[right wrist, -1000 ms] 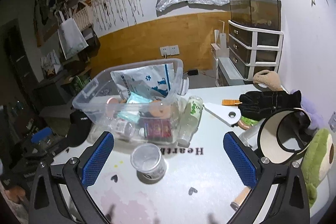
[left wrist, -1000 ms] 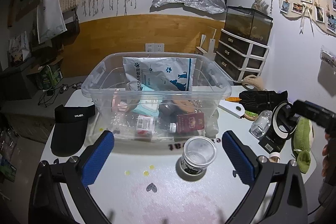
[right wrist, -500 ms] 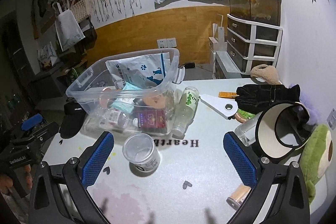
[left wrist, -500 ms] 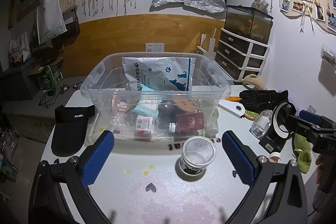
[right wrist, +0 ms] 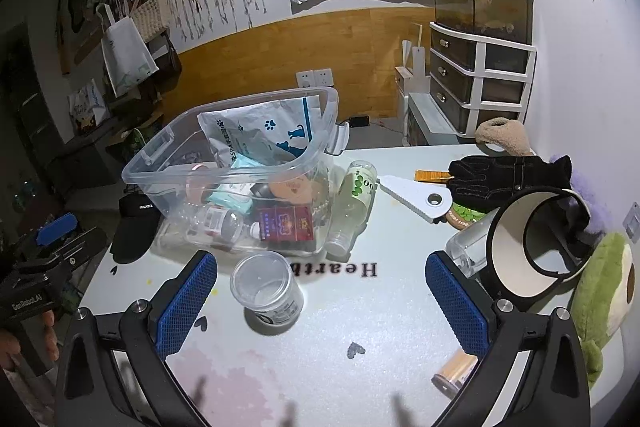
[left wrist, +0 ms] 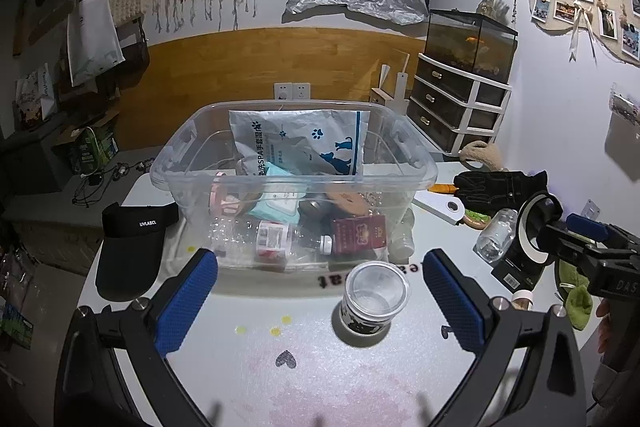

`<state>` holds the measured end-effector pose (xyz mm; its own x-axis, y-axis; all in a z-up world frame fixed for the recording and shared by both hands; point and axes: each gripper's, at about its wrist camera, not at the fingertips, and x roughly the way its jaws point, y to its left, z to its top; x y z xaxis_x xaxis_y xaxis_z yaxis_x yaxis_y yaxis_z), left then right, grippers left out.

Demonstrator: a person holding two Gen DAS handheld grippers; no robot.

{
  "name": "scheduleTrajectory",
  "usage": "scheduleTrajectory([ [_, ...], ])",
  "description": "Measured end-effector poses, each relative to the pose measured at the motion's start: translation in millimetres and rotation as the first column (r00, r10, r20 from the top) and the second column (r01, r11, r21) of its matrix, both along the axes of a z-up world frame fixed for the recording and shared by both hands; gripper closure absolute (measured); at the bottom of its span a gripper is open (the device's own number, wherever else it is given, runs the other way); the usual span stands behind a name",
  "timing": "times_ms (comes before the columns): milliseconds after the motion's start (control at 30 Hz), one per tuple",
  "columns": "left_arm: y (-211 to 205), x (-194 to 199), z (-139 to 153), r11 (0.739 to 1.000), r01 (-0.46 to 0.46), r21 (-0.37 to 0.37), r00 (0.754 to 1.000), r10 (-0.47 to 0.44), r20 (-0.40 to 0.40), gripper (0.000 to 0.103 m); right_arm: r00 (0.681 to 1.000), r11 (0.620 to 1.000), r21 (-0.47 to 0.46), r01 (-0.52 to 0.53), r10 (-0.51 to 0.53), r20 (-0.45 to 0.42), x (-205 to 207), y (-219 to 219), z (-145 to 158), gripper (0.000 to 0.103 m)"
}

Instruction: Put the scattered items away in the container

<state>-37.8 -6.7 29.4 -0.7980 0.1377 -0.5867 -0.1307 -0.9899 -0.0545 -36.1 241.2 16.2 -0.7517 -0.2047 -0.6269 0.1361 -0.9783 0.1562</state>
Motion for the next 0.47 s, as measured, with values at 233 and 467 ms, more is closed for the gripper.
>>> scheduleTrajectory([
  [233,1.7,-1.4,0.3,1.000,0.007,-0.005,1.000,-0.007,-0.009,0.000,1.000,1.000,-0.002,0.001,-0.001,0.008,-2.2,-1.0,-1.6,0.000],
  [467,-0.6,-2.9,0.1,1.000,-0.007,-0.012,1.000,0.007,-0.013,0.000,1.000,1.000,-0.007,0.001,-0.001,0.012,-5.0,-2.5,-1.5,0.000],
])
